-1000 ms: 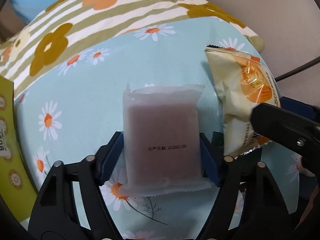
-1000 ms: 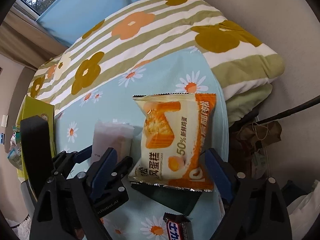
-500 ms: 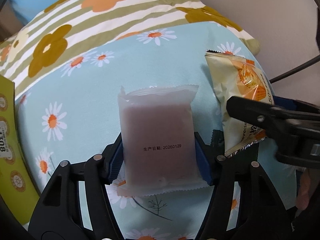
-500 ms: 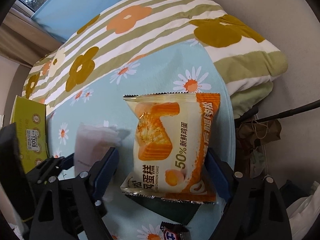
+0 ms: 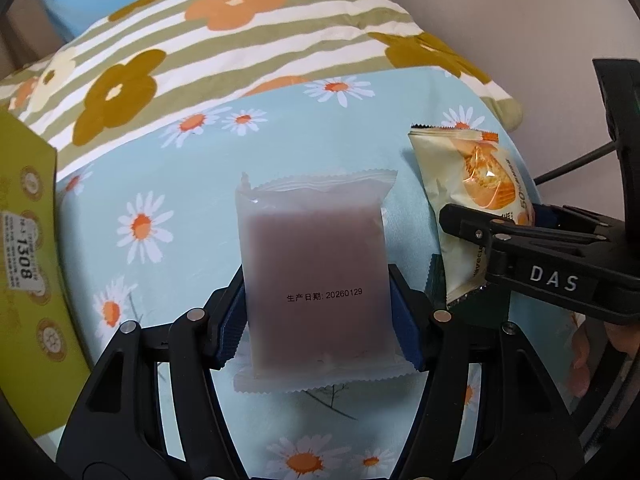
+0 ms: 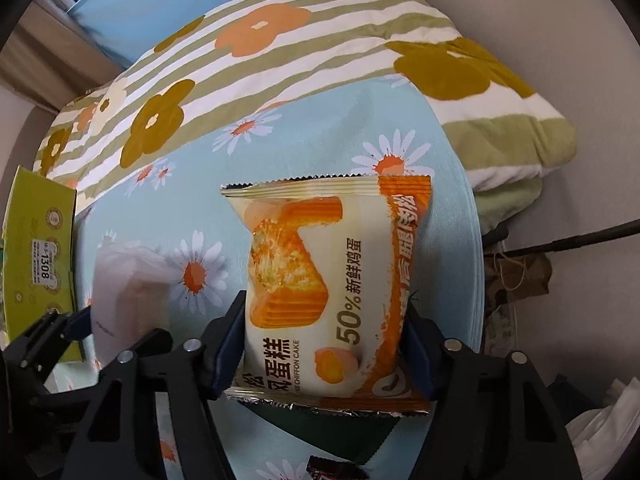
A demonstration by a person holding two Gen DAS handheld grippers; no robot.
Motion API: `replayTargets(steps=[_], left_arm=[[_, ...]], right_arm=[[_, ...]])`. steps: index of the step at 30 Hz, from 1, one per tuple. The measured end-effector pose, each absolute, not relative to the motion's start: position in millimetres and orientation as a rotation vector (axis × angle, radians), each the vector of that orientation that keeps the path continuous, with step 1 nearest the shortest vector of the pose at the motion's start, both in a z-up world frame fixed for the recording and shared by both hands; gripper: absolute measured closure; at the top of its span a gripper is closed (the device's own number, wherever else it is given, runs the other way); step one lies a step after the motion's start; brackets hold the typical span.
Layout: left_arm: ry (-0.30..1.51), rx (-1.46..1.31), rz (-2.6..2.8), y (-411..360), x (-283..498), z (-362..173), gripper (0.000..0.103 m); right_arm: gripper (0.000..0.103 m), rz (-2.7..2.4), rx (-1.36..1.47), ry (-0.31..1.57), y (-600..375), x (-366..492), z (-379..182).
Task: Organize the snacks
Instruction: 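Carry both packs over the box and release them inside with both tools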
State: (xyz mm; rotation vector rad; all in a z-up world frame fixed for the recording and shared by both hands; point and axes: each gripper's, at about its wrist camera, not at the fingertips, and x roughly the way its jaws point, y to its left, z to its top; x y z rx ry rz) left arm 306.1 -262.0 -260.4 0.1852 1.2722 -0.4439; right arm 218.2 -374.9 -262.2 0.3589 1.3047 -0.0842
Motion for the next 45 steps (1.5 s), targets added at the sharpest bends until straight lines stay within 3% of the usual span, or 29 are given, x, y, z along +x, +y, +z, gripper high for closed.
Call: replayTargets(steps=[14, 27, 35, 45], left_arm=[[1.113, 0.065, -0.389, -207.4, 278.4, -174.2, 0.043], [0.934, -0.086, -0.221, -67.5, 257.2, -72.3, 0.043], [0.928, -0.12, -0.122, 45.4, 269.9, -68.5, 0.043], [1.011, -0.12, -0.102, 154.0, 296.4, -112.5, 0.043]], right_arm=[[0.041, 0.032, 0.298, 1.103, -331.8, 184.7, -168.5], [0.041, 0.258, 0.218, 0.976, -221.1, 192.5, -87.9], [0.041, 0.329, 0.192, 0.939, -130.4, 212.7, -68.0], [0.041, 0.38, 0.18, 0.94, -21.5, 242.2, -69.5]])
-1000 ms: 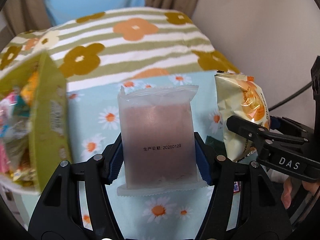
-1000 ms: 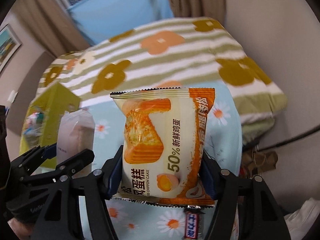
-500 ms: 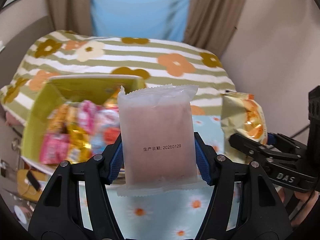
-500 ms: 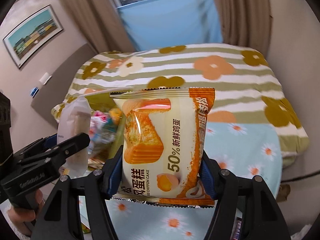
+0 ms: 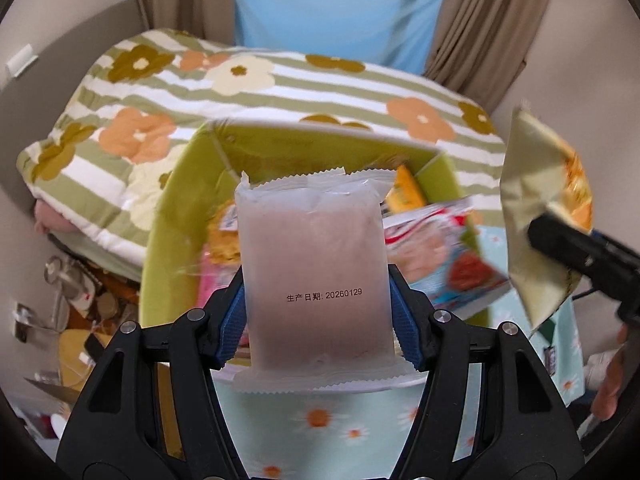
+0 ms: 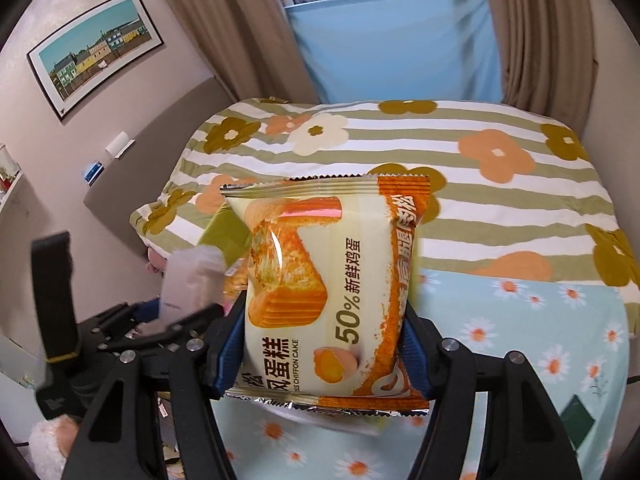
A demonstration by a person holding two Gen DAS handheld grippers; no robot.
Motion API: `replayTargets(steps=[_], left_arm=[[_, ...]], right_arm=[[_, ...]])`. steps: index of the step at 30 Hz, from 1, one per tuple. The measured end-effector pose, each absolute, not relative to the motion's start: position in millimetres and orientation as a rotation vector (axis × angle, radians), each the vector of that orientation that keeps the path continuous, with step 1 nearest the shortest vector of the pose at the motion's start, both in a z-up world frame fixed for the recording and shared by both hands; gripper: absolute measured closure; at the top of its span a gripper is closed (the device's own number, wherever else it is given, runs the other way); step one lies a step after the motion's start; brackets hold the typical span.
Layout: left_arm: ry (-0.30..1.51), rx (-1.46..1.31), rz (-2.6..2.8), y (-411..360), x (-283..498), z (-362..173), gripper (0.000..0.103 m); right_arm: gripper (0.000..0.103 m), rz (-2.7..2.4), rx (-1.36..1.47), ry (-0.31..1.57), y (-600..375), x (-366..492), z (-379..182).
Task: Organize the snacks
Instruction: 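Carry both packs over the box and release them inside with both tools, then withdraw both tools from the box toward the green bar and chocolate bar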
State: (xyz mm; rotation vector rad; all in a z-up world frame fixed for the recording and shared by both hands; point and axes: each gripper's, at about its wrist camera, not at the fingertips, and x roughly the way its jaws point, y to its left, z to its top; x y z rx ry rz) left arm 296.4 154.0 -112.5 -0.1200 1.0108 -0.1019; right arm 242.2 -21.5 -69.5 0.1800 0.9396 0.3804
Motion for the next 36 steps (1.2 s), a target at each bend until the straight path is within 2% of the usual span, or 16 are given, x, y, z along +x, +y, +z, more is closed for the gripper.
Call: replayTargets(steps=[6, 9, 11, 12, 26, 29, 30, 31, 36], left_arm=[[1.1, -0.071, -0.164, 178.1, 308.6, -155.0, 0.043], [1.131, -0.07, -0.206, 180.4, 312.7, -167.9, 0.038], [1.122, -0.069, -0.228, 180.7, 312.2, -168.7, 0.017], [1.115, -0.054, -0.219, 182.3, 311.8, -168.4, 0.001], [1.103, -0.022, -0.19, 213.6, 299.6, -167.3, 0.0], [1.097, -0.015, -0.184, 214.3, 297.7, -164.3, 0.0], [1.1, -0.017, -0.187, 215.0, 297.0, -163.8, 0.0], [1.103, -0.016, -0.189, 215.1, 295.9, -163.3, 0.0], [1.099, -0.009, -0.198, 216.9, 286.2, -159.3, 0.0]], right_arm=[[0.041, 0.347, 0.214, 0.983, 19.8, 250.3, -88.3], [0.041, 0.317, 0.221, 1.004, 29.8, 250.0, -92.9], [0.041, 0.297, 0.217, 1.015, 34.6, 251.4, -94.0], [0.041, 0.289, 0.217, 1.021, 34.9, 252.0, -94.8], [0.039, 0.271, 0.177, 1.082, 58.9, 260.5, -109.1], [0.028, 0.25, 0.143, 1.076, 61.9, 261.3, -112.2], [0.019, 0.247, 0.136, 1.067, 62.1, 260.2, -111.8], [0.015, 0.24, 0.125, 1.048, 61.5, 259.0, -110.7], [0.014, 0.214, 0.108, 1.006, 55.2, 252.3, -107.6]])
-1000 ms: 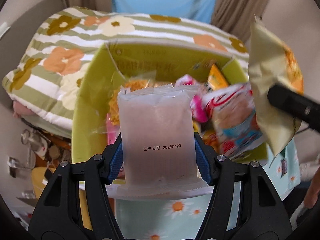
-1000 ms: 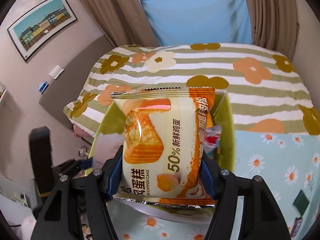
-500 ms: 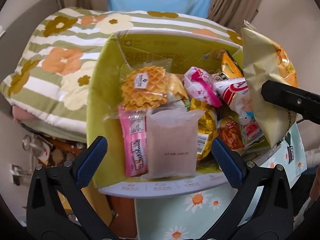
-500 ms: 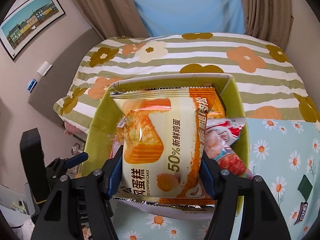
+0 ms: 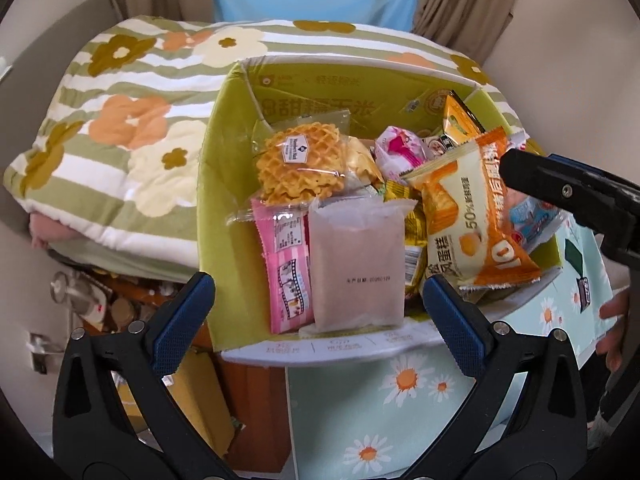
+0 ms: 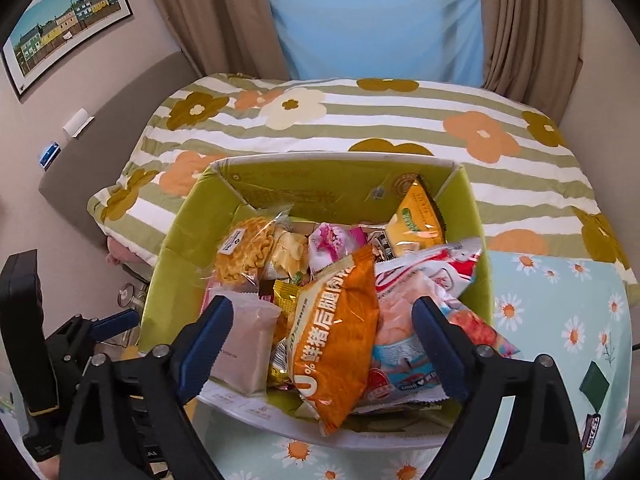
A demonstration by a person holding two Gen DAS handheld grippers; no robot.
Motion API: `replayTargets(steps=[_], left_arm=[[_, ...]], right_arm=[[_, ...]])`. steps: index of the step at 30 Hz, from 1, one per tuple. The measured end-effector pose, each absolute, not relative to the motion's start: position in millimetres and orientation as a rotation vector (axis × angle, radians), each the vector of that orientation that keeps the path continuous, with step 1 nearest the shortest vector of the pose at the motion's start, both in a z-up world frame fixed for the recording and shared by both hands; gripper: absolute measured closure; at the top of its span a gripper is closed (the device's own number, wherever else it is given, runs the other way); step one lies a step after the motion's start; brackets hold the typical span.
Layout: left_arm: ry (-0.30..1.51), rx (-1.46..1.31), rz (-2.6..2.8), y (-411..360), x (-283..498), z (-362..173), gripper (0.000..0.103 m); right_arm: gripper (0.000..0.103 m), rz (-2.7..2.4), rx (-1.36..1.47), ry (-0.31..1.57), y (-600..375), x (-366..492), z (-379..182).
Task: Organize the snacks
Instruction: 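Withdraw both tools from the box toward the green bar and chocolate bar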
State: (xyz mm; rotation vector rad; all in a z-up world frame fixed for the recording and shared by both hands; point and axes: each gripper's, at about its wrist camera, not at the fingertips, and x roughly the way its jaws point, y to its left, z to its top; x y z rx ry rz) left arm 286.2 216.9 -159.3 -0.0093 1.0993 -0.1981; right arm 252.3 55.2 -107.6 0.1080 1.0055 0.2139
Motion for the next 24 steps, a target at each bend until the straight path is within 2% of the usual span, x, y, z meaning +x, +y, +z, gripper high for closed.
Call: replayTargets(steps=[12, 24], left_arm=[[1.035, 0.002, -0.231, 200.8, 268.1, -139.7, 0.0], [0.956, 0.079, -0.352, 105.4, 247.0, -108.6, 0.0]], right_arm=[[0.014, 0.189, 0.127, 0.963, 32.7, 217.0, -94.3], [0.014, 0.035, 0.216, 0.912, -78.3, 159.6, -80.6]])
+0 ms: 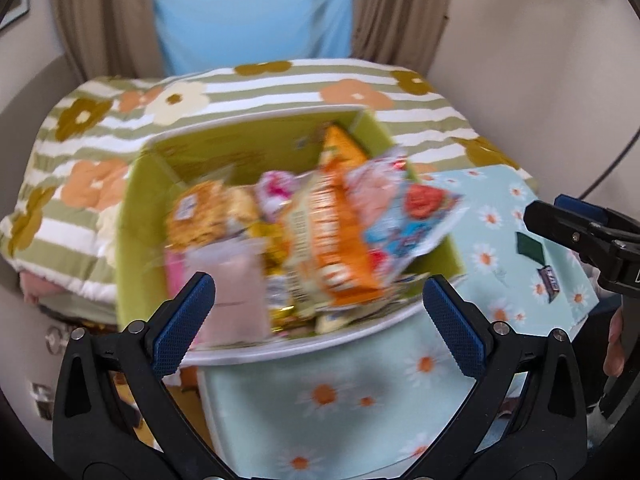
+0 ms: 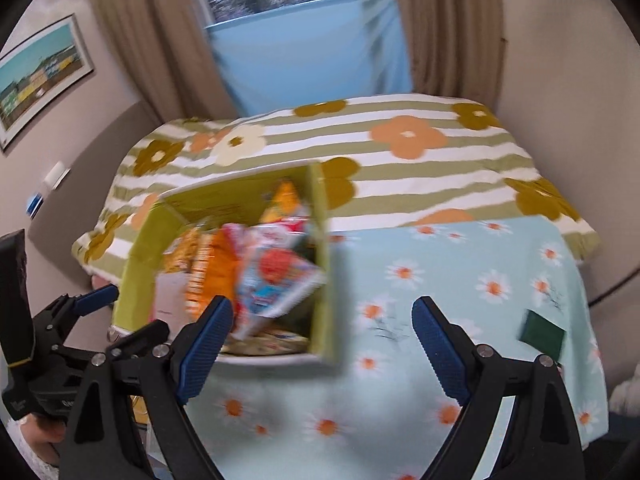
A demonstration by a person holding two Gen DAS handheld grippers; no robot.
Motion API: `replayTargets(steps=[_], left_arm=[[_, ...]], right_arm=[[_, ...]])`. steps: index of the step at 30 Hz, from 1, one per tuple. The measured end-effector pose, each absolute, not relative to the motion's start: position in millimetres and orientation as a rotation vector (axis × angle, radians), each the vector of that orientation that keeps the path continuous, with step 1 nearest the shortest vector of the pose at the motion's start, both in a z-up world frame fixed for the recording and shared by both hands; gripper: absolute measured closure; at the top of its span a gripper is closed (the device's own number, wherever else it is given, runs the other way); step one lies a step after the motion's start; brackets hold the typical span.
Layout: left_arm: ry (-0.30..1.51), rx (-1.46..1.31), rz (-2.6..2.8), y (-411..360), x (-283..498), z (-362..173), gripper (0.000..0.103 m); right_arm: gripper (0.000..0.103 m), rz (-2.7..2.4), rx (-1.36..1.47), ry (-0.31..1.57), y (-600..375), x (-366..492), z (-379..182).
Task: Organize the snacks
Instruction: 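Withdraw both tools from the box toward the green bar and chocolate bar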
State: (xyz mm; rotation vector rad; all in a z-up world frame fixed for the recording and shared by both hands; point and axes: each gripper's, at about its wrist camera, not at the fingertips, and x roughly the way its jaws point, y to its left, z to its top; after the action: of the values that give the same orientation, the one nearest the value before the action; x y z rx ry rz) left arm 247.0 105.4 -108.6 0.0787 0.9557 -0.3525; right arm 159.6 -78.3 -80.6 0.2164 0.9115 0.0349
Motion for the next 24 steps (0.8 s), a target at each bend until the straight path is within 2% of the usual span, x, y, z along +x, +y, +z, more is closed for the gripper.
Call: replayTargets(steps=[13, 24], left_arm=[[1.031, 0.141, -0.546, -70.7, 208.3, -125.4, 0.0], [1.125, 0.161, -0.56, -195.7, 174.3, -166.0, 0.0]], right_arm=[[0.014, -0.135, 0.295, 0.957, -234.1, 85.8, -92.2], [0.014, -0.021, 0.174, 0.991, -317.9, 89.0, -96.2]])
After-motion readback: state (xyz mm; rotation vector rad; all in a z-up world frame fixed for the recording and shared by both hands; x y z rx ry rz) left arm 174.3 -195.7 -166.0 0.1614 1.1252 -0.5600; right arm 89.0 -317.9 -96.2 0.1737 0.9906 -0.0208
